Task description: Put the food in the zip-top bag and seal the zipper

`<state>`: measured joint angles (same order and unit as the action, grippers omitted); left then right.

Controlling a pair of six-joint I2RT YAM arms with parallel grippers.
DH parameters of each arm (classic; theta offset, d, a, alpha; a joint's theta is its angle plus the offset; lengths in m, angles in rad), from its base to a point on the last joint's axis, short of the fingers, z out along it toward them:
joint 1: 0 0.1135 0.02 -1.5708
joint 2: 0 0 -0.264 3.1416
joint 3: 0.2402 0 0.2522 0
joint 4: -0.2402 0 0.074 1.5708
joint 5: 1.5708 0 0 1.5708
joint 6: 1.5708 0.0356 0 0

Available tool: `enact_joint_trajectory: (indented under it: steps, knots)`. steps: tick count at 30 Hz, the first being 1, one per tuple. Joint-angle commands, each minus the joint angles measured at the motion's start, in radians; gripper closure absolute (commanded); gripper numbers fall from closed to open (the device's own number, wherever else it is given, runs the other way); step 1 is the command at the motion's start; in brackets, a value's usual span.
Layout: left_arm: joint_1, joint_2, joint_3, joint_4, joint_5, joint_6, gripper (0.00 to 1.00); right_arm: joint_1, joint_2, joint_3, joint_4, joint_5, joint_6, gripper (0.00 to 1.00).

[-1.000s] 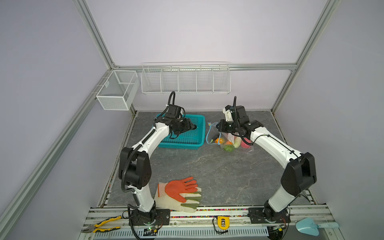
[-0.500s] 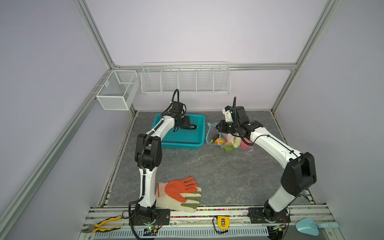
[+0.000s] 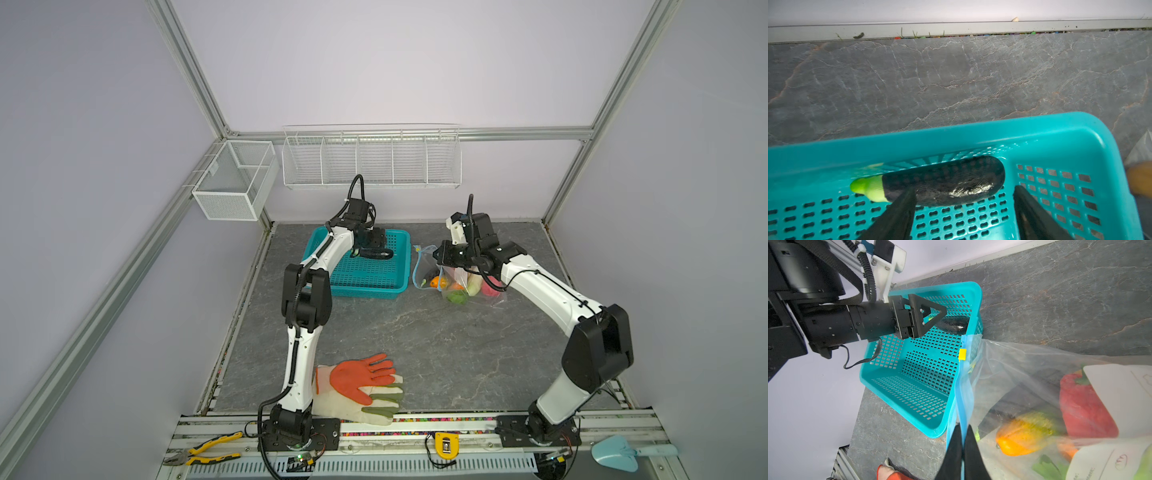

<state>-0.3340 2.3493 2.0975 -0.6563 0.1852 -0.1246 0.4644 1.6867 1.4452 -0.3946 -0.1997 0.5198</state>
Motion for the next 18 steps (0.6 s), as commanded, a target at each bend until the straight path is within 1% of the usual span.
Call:
enact_joint_trajectory:
  steps: [1, 12, 18]
  knots:
    - [0.0, 0.043, 0.035, -0.034, 0.03, 0.019, 0.26, -0.007, -0.03, -0.01, 0.006, -0.002, -0.006, 0.93]
    - [-0.007, 0.1, 0.048, -0.02, 0.044, -0.002, 0.25, -0.002, -0.039, 0.0, -0.004, 0.001, -0.006, 0.93]
    - [-0.008, 0.099, 0.038, -0.025, 0.04, -0.008, 0.24, 0.0, -0.04, 0.004, -0.007, 0.006, -0.007, 0.93]
